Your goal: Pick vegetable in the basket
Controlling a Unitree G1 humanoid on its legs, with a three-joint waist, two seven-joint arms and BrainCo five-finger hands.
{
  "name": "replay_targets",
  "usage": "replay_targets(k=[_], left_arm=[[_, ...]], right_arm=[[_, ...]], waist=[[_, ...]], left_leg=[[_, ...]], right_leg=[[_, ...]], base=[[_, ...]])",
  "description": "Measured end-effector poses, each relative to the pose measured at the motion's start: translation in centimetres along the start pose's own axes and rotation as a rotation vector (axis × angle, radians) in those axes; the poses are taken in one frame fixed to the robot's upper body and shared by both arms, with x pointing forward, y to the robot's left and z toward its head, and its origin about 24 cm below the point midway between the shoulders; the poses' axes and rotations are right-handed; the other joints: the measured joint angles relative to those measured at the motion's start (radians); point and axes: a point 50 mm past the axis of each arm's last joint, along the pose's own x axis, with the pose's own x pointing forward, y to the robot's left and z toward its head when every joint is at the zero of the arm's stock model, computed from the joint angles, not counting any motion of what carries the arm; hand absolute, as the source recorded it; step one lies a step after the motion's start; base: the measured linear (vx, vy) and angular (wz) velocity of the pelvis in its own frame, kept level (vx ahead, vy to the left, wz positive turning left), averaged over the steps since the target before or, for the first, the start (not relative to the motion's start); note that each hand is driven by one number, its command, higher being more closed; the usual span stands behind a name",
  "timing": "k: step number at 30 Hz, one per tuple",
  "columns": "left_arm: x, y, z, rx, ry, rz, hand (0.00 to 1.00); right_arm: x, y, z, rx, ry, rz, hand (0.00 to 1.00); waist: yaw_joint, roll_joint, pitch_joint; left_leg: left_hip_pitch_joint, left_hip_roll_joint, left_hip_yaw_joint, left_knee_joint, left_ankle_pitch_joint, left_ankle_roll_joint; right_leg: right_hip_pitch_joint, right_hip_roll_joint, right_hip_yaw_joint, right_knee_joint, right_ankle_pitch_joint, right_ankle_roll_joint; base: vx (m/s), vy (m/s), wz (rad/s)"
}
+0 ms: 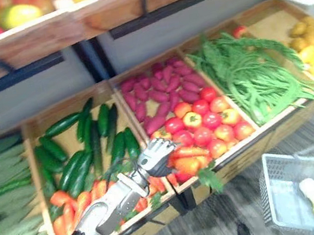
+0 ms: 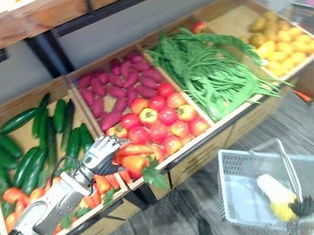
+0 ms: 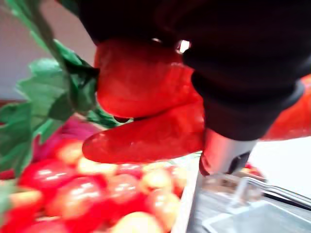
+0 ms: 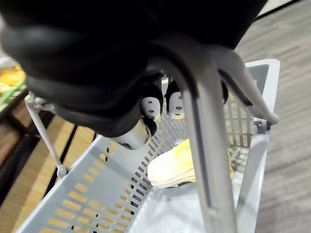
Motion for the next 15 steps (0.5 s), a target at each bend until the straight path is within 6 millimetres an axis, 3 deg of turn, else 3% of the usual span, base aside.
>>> replay_targets(k=[2,3,4,6,15], left_arm=[[-0.1,-0.1,0.8,-0.013,-0.05,-0.029,1.0],[-0.1,-0.1,1.2,-0.047,-0.068,-0.038,1.0],[-0.1,-0.1,1.3,-0.067,-0.075,-0.037,1.0],[0.3,-0.4,2.2,-0.084,-0.127,-0.07,1.0],[2.2,-0.9,6.4,-0.156,-0.376,-0.179,1.0]], right_arm=[[0.5,-1.3,2.6,-0.133,-0.139,0.017,1.0],[0.6,-1.9,4.2,-0.206,-0.225,0.029,1.0],[0.6,-2.2,4.9,-0.23,-0.261,0.033,1.0],[0.4,-2.3,7.2,-0.305,-0.383,0.076,1.0],[-1.7,-2.0,13.3,-0.525,-0.709,0.213,1.0]], waist=[[-0.02,0.006,-0.009],[-0.026,-0.005,-0.01],[-0.028,0.004,-0.016],[-0.047,-0.004,-0.021],[-0.069,-0.01,-0.021]], left_leg=[[0.031,0.011,0.064,0.019,-0.019,-0.012],[0.049,0.017,0.109,0.028,-0.031,-0.02],[0.064,0.02,0.132,0.029,-0.036,-0.024],[0.098,0.025,0.195,0.03,-0.044,-0.035],[0.155,0.057,0.383,0.122,-0.108,-0.072]], right_leg=[[-0.004,0.024,0.063,0.002,0.006,-0.001],[-0.011,0.043,0.102,0.002,0.012,-0.002],[-0.011,0.049,0.125,0.002,0.015,-0.002],[-0.012,0.073,0.177,0.004,0.019,-0.001],[-0.037,0.144,0.334,0.031,0.029,0.005]], base=[[0.0,-0.026,-1.1],[0.01,-0.019,-1.11],[0.0,-0.02,-1.0],[0.01,-0.027,-0.77],[-0.01,-0.028,-0.58]])
